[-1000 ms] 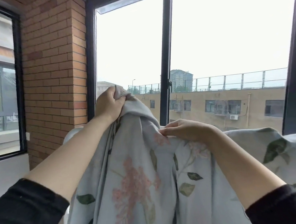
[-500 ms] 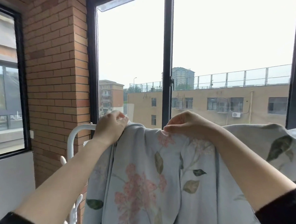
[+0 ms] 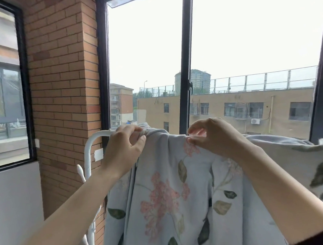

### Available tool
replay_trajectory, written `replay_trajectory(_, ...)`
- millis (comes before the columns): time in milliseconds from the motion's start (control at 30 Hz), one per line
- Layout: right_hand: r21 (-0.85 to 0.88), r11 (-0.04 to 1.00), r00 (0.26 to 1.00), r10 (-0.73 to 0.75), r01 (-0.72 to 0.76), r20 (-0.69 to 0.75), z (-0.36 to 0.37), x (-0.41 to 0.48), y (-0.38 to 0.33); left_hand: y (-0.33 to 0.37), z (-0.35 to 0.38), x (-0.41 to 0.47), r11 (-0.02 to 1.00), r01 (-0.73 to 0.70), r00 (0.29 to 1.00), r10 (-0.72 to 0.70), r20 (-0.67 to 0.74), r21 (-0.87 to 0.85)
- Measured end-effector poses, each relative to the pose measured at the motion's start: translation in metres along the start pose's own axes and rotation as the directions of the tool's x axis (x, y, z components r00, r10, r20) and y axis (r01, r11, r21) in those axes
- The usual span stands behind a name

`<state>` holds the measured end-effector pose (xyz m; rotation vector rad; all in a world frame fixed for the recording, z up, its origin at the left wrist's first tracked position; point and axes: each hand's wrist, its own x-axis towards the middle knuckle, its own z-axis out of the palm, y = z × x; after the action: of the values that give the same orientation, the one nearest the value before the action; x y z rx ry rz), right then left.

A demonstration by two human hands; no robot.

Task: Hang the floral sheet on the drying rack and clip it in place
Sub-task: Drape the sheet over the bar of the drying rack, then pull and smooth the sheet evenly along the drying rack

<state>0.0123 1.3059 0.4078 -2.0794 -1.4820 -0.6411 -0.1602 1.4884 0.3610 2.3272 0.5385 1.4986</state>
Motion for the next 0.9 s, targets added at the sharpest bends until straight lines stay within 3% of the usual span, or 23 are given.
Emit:
replay_trajectory(133,0.024,0.999,0.991,-0.029,0.032,-0.127,0.002,-0.02,-0.018,0.01,0.002,-0.032,0.999,-0.019,0.999,0.022,0.05,-0.047)
replay_trajectory(367,0.254,0.966,0.961,0.03,0.043,-0.276,0.01,-0.082,-0.031,0.028,-0.006,-0.095,0.982,0.161,0.976,-0.144,0.164,-0.097)
replay_trajectory(600,0.519,0.855,0.983,0.103,-0.011,-0.15,0.063,-0.173,-0.042,0.042,-0.011,-0.182,0.92,0.373,0.921,-0.352,0.165,-0.119)
replay_trajectory(733,0.651,0.741,0.985,0.161,-0.164,0.065,0.104,-0.226,-0.053,0.038,-0.008,-0.246,0.813,0.551,0.832,-0.522,0.187,-0.189)
replay_trajectory(900,0.681,0.668,0.953,0.174,-0.299,0.248,0.139,-0.267,-0.077,0.026,-0.028,-0.314,0.692,0.681,0.731,-0.663,0.162,-0.24)
